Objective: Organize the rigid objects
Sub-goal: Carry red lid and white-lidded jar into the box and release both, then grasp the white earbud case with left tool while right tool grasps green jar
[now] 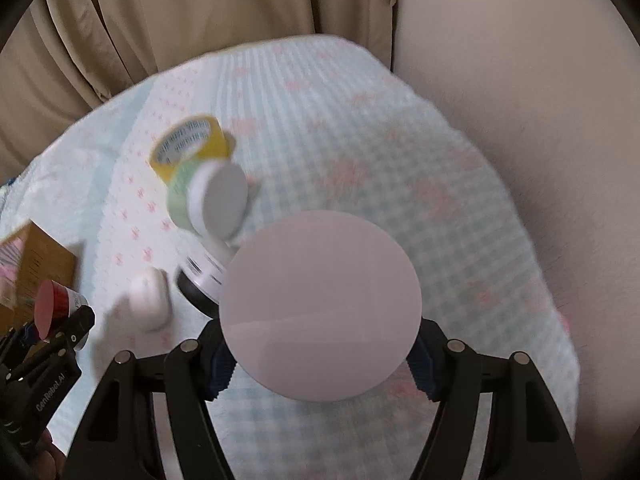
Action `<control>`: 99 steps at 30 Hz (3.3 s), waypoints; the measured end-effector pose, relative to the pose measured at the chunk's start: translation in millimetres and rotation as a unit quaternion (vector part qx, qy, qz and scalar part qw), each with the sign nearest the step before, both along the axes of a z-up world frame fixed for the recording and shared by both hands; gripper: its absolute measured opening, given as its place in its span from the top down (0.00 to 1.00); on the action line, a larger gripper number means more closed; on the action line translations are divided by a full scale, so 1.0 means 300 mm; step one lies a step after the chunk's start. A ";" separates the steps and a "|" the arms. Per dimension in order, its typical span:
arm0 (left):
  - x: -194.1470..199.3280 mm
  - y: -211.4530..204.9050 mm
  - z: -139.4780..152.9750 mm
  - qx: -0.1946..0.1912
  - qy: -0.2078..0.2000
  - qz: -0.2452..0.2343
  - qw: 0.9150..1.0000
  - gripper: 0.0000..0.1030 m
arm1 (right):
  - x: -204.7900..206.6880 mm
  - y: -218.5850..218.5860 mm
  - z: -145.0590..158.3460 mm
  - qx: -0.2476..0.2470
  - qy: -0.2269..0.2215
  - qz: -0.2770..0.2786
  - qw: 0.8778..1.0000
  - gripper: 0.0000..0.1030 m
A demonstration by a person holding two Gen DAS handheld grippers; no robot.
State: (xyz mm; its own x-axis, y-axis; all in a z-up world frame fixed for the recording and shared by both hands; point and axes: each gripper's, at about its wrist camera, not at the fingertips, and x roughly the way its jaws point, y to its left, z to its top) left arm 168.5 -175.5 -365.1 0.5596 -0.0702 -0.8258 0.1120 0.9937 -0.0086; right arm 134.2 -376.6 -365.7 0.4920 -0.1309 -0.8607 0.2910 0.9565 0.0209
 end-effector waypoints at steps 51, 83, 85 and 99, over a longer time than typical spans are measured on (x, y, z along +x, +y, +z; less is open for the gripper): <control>0.238 1.318 0.364 0.000 0.059 -0.025 0.998 0.50 | 0.209 1.379 0.465 0.033 0.042 0.171 0.984 0.35; 0.486 1.208 0.023 0.045 0.157 -0.150 0.975 0.00 | 0.276 1.465 -0.054 0.025 0.143 0.288 0.946 0.00; 0.478 1.212 0.038 0.043 0.156 -0.147 0.976 0.00 | 0.268 1.453 -0.053 0.022 0.141 0.281 0.949 0.00; 0.294 1.229 0.307 0.035 0.084 -0.122 0.988 0.00 | 0.158 1.425 0.130 0.005 0.093 0.268 0.959 0.00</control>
